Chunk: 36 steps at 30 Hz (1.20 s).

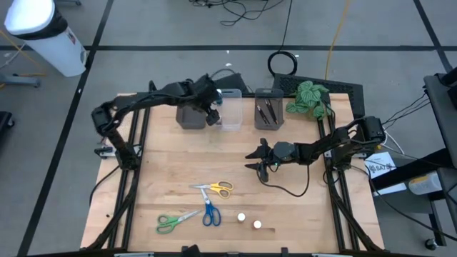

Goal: Pick & Place Paint Supplies
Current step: Put the orange paint bottle into the transparent bin

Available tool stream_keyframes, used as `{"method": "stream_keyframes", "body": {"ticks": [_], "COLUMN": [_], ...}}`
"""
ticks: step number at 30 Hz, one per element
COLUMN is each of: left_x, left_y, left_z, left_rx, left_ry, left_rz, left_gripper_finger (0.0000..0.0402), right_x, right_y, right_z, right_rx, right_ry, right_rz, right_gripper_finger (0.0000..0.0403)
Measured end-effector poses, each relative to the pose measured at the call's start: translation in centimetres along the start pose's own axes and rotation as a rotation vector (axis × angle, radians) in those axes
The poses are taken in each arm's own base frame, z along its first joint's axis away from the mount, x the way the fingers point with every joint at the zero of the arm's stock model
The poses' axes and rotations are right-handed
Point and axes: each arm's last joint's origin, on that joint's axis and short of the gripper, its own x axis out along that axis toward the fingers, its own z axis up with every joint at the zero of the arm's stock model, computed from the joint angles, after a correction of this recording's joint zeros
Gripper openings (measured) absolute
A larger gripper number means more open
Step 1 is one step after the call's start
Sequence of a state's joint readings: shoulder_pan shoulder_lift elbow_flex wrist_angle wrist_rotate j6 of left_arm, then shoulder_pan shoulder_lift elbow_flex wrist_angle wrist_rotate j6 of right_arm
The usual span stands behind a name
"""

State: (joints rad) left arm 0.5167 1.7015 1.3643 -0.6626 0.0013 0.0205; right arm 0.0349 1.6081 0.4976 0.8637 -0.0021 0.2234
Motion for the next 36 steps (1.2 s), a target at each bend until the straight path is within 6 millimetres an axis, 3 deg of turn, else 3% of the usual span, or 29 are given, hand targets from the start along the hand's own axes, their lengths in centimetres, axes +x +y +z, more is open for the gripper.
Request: {"method": "stream_keyframes", "body": {"ticks": [4,8,13,15,19,25,28,31,33,36], "left_x": [-4.3,-9.2,-13.2,-14.0,-14.9,-15.5,-14.9,-14.0,-13.4,-12.1], "left_y": [-0.2,-1.1,-2.5,-3.6,-6.8,-9.8,-10.5,-10.9,-11.1,-11.5], "left_z": [0.0,-1.2,-3.7,-5.1,-7.4,-11.7,-13.5,-14.8,-15.4,-16.4], "left_rx": [-0.032,-0.048,-0.082,-0.136,-0.056,0.024,0.024,0.011,-0.002,-0.014], "left_ry": [-0.078,-0.109,-0.066,-0.06,-0.263,-0.567,-0.63,-0.649,-0.643,-0.578], "left_rz": [-0.003,-0.024,-0.058,-0.082,-0.176,-0.376,-0.451,-0.501,-0.524,-0.527], "left_gripper_finger": [0.0318,0.0324,0.0323,0.032,0.0313,0.0313,0.0317,0.0319,0.0317,0.0313], "right_x": [0.0,0.0,-0.3,-0.8,-2.3,-4.0,-3.5,-2.8,-3.2,-3.3], "right_y": [0.0,0.2,2.0,3.4,7.1,15.4,20.1,24.1,25.6,26.2], "right_z": [0.1,0.3,1.6,2.3,3.2,5.2,6.5,8.1,9.5,11.4], "right_rx": [0.003,0.028,-0.002,-0.035,-0.067,-0.138,-0.222,-0.336,-0.383,-0.318], "right_ry": [-0.007,-0.024,-0.137,-0.216,-0.368,-0.541,-0.466,-0.164,0.083,0.299], "right_rz": [0.002,0.033,0.314,0.47,0.737,0.941,0.886,0.678,0.472,0.156], "right_gripper_finger": [0.0164,0.0164,0.0164,0.0164,0.0164,0.0179,0.0213,0.0255,0.0279,0.0294]}}
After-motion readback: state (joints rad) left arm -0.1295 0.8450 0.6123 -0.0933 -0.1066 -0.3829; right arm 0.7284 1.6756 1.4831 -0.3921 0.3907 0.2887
